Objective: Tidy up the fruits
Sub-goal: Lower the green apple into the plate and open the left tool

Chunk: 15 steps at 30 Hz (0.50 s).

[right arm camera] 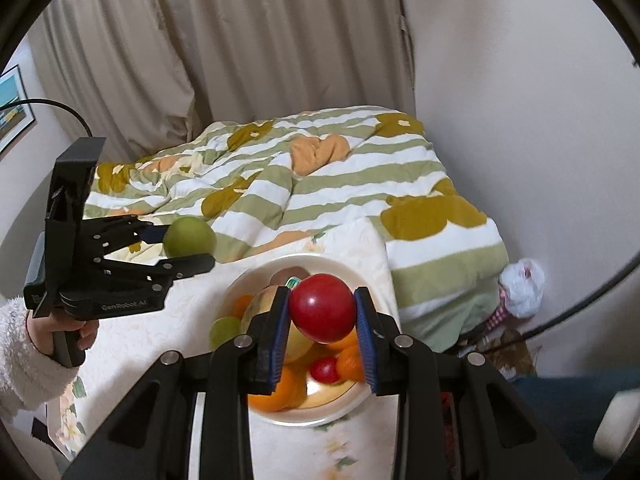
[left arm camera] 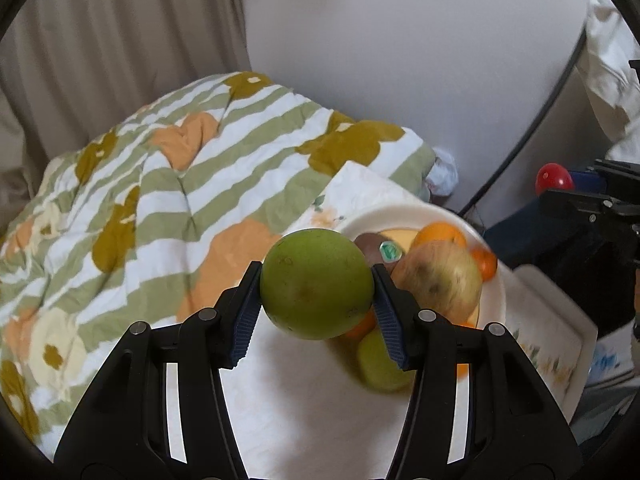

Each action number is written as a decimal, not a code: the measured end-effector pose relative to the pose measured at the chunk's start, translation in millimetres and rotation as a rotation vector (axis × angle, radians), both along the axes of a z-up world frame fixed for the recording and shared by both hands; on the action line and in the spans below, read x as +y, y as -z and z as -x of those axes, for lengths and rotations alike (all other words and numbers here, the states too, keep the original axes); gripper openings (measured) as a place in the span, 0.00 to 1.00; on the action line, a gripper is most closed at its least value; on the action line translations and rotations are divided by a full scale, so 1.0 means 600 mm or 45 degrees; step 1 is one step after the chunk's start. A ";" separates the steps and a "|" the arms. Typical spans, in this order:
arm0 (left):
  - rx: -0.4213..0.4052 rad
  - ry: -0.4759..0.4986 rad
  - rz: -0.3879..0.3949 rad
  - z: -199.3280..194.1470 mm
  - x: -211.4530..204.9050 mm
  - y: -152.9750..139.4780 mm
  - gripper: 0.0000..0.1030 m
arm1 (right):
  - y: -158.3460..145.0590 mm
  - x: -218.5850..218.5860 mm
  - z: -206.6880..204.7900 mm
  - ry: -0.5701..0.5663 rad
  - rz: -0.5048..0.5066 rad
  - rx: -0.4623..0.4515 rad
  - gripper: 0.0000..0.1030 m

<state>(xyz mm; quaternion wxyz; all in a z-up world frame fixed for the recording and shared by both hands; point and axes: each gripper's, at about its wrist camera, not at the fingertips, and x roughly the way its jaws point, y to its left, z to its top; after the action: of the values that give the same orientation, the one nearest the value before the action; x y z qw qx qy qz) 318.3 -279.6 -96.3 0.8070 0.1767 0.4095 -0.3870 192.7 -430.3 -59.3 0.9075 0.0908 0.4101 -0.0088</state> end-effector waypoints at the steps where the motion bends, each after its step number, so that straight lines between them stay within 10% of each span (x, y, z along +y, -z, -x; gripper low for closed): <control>1: 0.023 -0.017 0.011 -0.003 -0.007 0.005 0.58 | 0.002 -0.006 -0.004 -0.016 0.002 0.002 0.28; 15: 0.275 -0.128 -0.038 -0.042 -0.043 0.093 0.58 | 0.042 -0.049 -0.048 -0.070 -0.052 0.043 0.28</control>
<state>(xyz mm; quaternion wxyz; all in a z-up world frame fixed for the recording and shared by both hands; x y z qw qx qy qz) 343.7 -305.4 -151.8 0.7739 0.1251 0.5081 -0.3567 221.8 -460.0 -84.6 0.8982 0.0977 0.4280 0.0229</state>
